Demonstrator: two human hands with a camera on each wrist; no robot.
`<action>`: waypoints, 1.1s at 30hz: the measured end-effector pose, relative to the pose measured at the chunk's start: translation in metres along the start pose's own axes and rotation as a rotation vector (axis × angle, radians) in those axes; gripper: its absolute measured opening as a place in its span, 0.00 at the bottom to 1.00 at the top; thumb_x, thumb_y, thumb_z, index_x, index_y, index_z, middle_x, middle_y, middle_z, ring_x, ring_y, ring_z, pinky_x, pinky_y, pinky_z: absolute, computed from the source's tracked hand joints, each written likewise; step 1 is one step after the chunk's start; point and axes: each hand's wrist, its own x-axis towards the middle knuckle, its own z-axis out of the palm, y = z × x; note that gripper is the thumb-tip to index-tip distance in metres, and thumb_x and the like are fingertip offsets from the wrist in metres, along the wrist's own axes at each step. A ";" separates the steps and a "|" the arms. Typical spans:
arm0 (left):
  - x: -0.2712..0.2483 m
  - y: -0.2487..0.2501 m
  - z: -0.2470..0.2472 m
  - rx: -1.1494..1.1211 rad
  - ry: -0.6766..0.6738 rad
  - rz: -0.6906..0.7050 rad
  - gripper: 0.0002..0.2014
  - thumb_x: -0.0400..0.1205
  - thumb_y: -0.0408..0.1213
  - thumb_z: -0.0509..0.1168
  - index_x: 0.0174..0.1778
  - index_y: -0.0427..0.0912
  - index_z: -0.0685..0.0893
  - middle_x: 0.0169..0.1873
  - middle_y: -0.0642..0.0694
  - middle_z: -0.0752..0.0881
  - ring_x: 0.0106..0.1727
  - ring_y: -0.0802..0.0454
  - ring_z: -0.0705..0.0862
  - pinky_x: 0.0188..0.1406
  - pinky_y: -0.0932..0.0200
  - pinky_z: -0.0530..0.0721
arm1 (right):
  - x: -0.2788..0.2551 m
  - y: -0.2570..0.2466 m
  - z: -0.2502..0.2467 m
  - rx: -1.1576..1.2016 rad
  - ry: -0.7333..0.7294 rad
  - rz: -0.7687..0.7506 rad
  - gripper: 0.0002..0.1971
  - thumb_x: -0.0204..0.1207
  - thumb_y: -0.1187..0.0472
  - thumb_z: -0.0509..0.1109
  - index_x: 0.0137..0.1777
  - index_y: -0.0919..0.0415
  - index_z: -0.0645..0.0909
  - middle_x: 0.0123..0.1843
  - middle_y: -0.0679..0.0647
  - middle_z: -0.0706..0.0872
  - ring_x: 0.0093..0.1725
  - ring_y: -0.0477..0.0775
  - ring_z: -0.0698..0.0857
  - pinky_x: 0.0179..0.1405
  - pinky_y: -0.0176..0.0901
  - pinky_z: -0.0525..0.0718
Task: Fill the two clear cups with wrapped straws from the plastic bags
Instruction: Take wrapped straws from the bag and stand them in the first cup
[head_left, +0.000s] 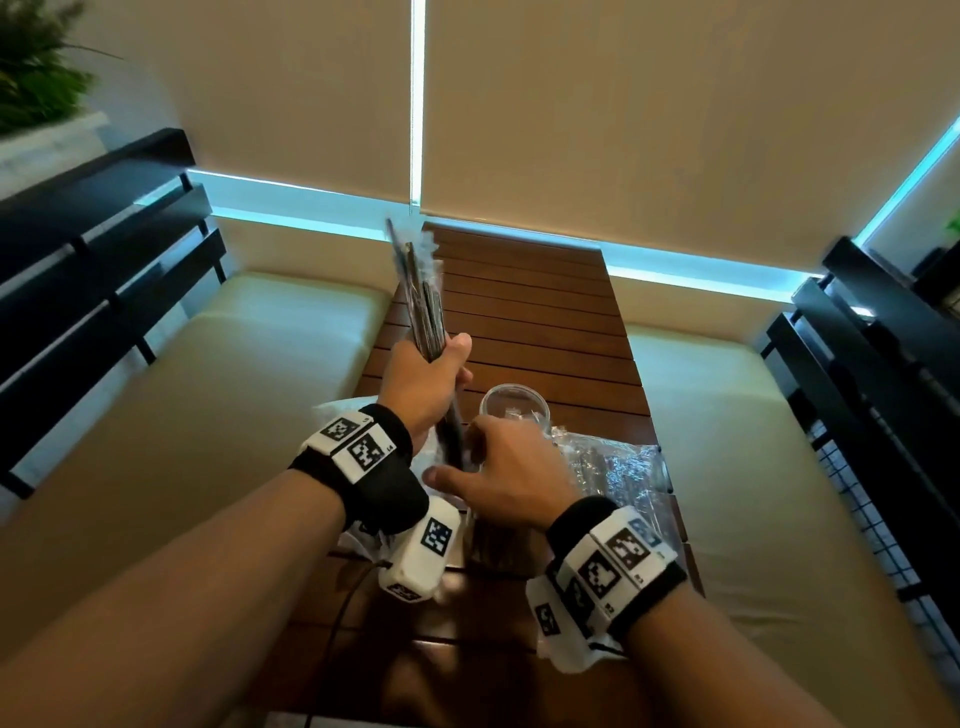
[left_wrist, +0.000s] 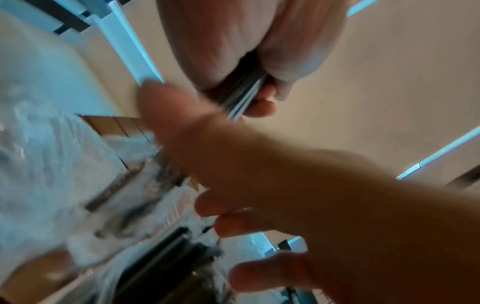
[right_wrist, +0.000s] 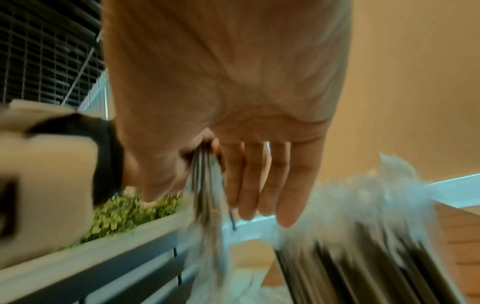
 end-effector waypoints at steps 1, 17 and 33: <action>0.002 0.001 -0.004 0.084 0.028 0.060 0.08 0.83 0.43 0.68 0.42 0.44 0.80 0.27 0.50 0.82 0.32 0.52 0.84 0.46 0.50 0.87 | 0.001 0.000 -0.009 0.008 -0.013 -0.020 0.24 0.70 0.30 0.69 0.50 0.51 0.81 0.43 0.44 0.85 0.42 0.44 0.84 0.43 0.46 0.87; -0.016 0.005 -0.007 0.446 -0.247 0.435 0.17 0.78 0.29 0.68 0.28 0.53 0.81 0.23 0.61 0.78 0.29 0.65 0.77 0.29 0.77 0.74 | 0.040 -0.057 -0.081 0.381 0.279 -0.218 0.25 0.91 0.49 0.48 0.64 0.56 0.87 0.63 0.52 0.88 0.63 0.47 0.84 0.65 0.43 0.79; -0.011 -0.017 0.005 0.330 -0.112 0.362 0.15 0.76 0.44 0.75 0.32 0.39 0.80 0.27 0.43 0.83 0.31 0.51 0.82 0.34 0.57 0.81 | -0.004 0.050 -0.029 0.394 0.384 -0.083 0.45 0.70 0.20 0.54 0.84 0.41 0.54 0.80 0.49 0.69 0.76 0.49 0.72 0.72 0.64 0.76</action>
